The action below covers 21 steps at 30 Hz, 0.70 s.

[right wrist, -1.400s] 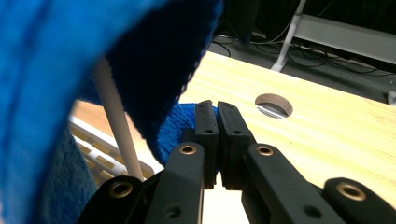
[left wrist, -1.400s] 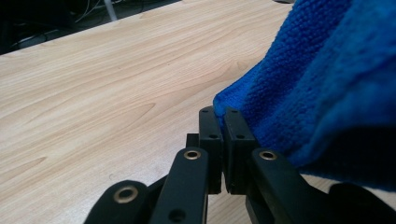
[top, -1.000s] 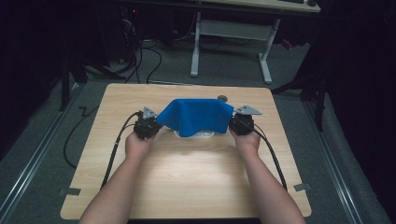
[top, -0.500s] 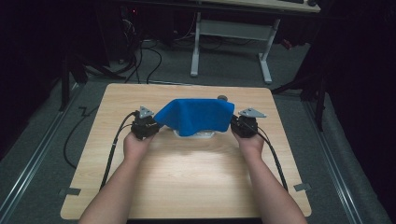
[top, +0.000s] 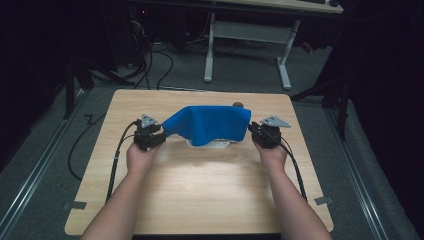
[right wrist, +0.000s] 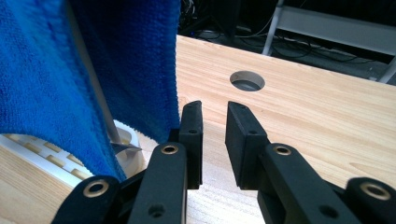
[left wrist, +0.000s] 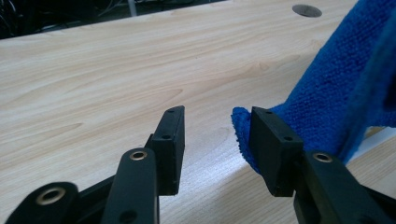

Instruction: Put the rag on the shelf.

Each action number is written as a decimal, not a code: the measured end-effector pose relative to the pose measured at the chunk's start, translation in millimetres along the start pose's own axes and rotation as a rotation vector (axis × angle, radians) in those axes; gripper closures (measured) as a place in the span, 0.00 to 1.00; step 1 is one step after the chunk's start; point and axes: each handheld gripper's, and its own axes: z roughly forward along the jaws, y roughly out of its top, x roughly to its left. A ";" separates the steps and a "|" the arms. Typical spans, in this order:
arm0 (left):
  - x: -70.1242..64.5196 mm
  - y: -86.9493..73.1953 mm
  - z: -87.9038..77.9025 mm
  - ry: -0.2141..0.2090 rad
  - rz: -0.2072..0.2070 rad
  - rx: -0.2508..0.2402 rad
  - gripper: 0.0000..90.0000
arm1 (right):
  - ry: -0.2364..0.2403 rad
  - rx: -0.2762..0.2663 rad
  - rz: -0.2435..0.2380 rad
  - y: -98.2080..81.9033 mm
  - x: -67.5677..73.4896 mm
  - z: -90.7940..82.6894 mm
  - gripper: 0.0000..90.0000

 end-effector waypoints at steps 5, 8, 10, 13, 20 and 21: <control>2.0 0.8 -3.6 0.009 0.002 -0.007 0.63 | -0.006 0.001 0.005 0.6 0.4 -1.7 0.86; 4.7 0.5 -7.0 0.015 -0.003 -0.008 0.63 | -0.007 0.002 0.001 0.8 -0.4 -3.0 0.86; 5.1 0.2 -7.4 0.015 -0.003 -0.009 0.63 | -0.009 0.000 -0.002 0.8 -0.8 -3.2 0.86; 6.0 -0.7 -9.6 0.021 -0.004 -0.009 0.63 | -0.011 0.002 0.001 1.1 -1.0 -4.2 0.86; 8.6 -2.3 -18.9 0.036 -0.007 -0.019 0.62 | -0.012 0.001 -0.004 0.8 -1.1 -8.1 0.86; 8.6 -2.3 -18.9 0.036 -0.007 -0.019 0.62 | -0.012 0.002 -0.004 0.7 -1.0 -8.9 0.86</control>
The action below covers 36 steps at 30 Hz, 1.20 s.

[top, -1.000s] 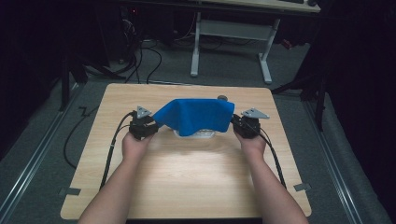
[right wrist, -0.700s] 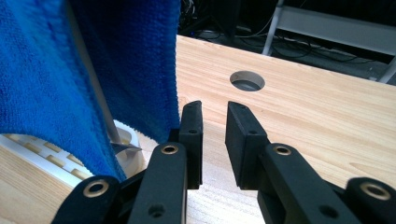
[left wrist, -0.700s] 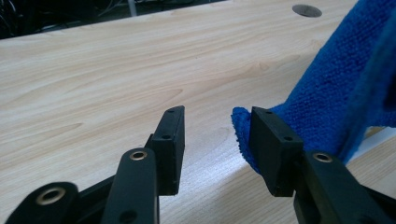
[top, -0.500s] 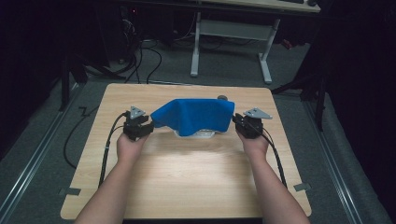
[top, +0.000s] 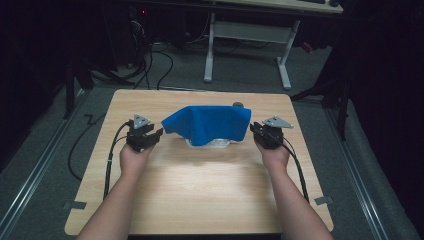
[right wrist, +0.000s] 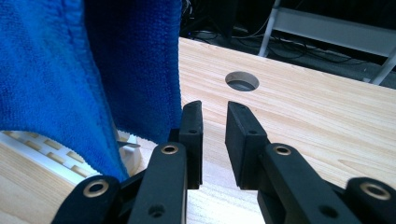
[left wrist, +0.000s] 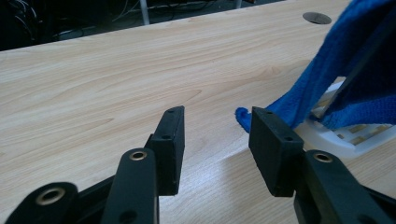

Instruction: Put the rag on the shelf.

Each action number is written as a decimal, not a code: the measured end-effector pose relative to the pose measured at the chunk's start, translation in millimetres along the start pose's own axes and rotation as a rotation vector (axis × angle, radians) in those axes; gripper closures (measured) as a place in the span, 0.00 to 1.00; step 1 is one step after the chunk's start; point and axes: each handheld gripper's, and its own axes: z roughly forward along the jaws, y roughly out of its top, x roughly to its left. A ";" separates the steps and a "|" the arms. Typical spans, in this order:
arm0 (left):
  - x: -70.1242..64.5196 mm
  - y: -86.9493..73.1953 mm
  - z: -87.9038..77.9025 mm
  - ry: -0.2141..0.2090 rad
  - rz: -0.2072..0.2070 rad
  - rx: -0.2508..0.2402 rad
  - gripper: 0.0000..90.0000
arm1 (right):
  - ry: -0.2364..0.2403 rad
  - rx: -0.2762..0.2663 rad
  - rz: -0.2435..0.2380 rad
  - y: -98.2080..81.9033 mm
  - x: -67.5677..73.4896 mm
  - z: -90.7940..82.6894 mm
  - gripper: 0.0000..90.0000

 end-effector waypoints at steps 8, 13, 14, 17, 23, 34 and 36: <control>2.6 -9.0 -17.0 0.013 -0.008 -0.001 0.62 | 0.007 -0.012 -0.025 1.1 4.3 -10.1 0.84; 2.2 -19.5 -28.9 0.015 -0.012 -0.004 0.61 | 0.011 -0.031 -0.015 -3.3 5.7 -20.3 0.83; 2.2 -19.5 -28.9 0.015 -0.012 -0.004 0.61 | 0.011 -0.031 -0.015 -3.3 5.7 -20.3 0.83; 0.1 -25.9 -36.9 0.018 -0.004 -0.002 0.61 | 0.018 -0.029 -0.044 -6.7 9.4 -28.1 0.79; -10.4 -40.8 -52.4 0.005 0.024 0.024 0.60 | 0.033 -0.034 -0.070 -14.6 17.8 -45.6 0.72; -45.0 -66.0 -73.4 -0.070 0.019 0.029 0.55 | 0.043 -0.055 -0.134 -35.6 46.2 -85.5 0.56; -61.3 -69.8 -75.1 -0.101 0.034 0.027 0.54 | 0.049 -0.050 -0.136 -43.0 57.2 -94.0 0.51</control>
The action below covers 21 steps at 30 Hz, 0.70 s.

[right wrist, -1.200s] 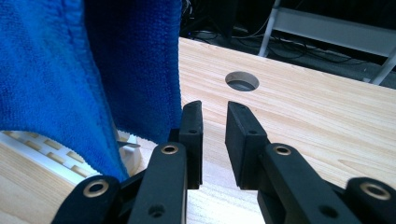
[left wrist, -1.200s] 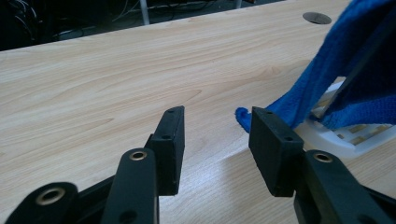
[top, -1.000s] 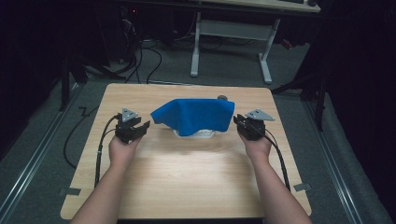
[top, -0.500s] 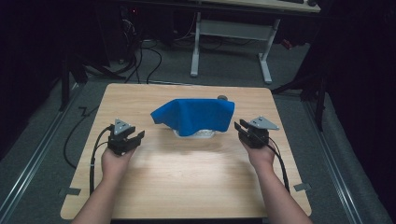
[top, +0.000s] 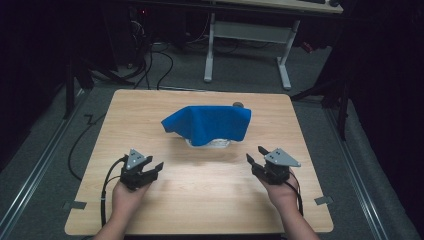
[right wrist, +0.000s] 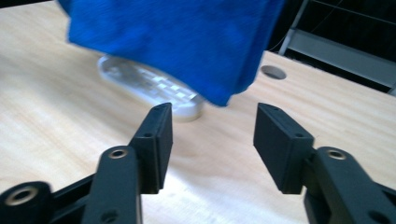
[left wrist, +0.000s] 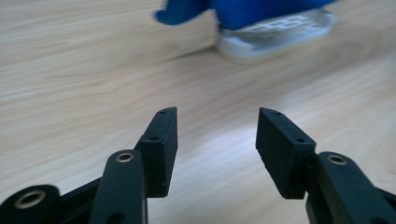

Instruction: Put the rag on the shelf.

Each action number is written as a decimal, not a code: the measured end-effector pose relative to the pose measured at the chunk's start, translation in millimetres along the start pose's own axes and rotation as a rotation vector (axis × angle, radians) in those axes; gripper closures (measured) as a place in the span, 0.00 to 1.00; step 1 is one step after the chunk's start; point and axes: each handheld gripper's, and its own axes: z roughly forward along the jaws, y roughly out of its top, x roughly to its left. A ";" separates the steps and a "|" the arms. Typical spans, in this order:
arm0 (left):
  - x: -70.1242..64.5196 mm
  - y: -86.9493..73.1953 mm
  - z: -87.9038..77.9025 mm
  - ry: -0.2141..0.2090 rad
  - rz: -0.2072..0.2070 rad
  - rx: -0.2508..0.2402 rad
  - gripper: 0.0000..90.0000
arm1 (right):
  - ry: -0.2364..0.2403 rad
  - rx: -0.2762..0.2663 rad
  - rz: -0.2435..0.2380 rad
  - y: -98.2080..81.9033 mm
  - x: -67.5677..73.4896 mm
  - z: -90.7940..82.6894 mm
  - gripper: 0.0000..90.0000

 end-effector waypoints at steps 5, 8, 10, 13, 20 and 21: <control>-36.6 0.2 5.7 -0.071 0.059 0.020 0.52 | 0.039 0.001 -0.007 -11.1 23.8 -9.7 0.48; -61.9 0.6 10.5 -0.089 0.092 0.042 0.51 | 0.076 0.008 0.013 -15.5 38.2 -12.7 0.46; -71.7 -0.8 11.5 -0.110 0.093 0.039 0.51 | 0.088 0.014 0.017 -17.2 43.8 -13.1 0.45; -100.1 -11.4 17.7 -0.145 0.132 0.047 0.52 | 0.147 0.018 0.010 -32.9 68.4 -11.8 0.44; -102.0 -8.6 24.0 -0.183 0.153 0.053 0.49 | 0.203 0.069 -0.038 -38.3 78.5 3.1 0.42; -98.8 -9.7 23.4 -0.183 0.142 0.056 0.49 | 0.197 0.074 -0.037 -38.7 77.2 3.9 0.41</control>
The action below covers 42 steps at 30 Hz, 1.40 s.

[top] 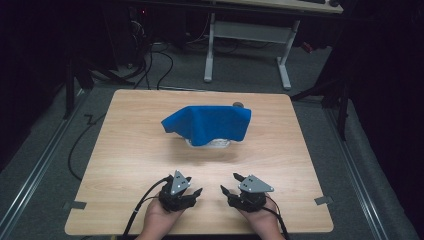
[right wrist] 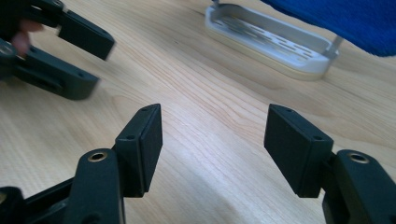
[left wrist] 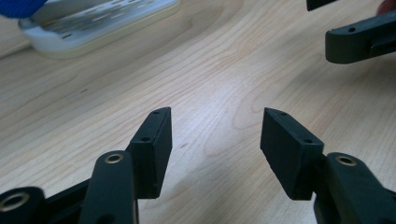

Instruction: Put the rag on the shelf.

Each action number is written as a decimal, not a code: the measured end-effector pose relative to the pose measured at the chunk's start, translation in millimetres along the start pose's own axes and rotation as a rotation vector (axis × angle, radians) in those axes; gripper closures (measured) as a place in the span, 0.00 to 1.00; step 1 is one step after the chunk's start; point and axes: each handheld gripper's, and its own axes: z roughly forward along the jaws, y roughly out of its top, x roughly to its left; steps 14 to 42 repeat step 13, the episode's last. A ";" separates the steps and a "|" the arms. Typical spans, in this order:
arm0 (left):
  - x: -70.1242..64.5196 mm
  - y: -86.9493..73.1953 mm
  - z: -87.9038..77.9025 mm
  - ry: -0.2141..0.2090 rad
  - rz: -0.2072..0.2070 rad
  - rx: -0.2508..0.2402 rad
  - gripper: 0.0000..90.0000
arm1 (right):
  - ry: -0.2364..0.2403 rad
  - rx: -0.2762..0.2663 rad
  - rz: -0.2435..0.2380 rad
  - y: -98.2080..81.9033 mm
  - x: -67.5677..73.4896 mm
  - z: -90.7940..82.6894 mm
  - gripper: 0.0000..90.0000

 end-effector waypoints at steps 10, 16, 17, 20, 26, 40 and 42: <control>11.9 -5.1 -3.9 0.011 -0.040 0.001 0.47 | -0.028 0.003 0.027 -4.5 -11.5 -3.7 0.42; 12.1 -5.6 -3.0 0.012 -0.039 0.007 0.47 | -0.029 0.002 0.032 -5.1 -13.5 -4.0 0.42; 12.1 -5.6 -3.0 0.012 -0.039 0.007 0.47 | -0.029 0.002 0.032 -5.1 -13.5 -4.0 0.42; 12.1 -5.6 -3.0 0.012 -0.039 0.007 0.47 | -0.029 0.002 0.032 -5.1 -13.5 -4.0 0.42; 12.1 -5.6 -3.0 0.012 -0.039 0.007 0.47 | -0.029 0.002 0.032 -5.1 -13.5 -4.0 0.42; 12.1 -5.6 -3.0 0.012 -0.039 0.007 0.47 | -0.029 0.002 0.032 -5.1 -13.5 -4.0 0.42; 12.1 -5.6 -3.0 0.012 -0.039 0.007 0.47 | -0.029 0.002 0.032 -5.1 -13.5 -4.0 0.42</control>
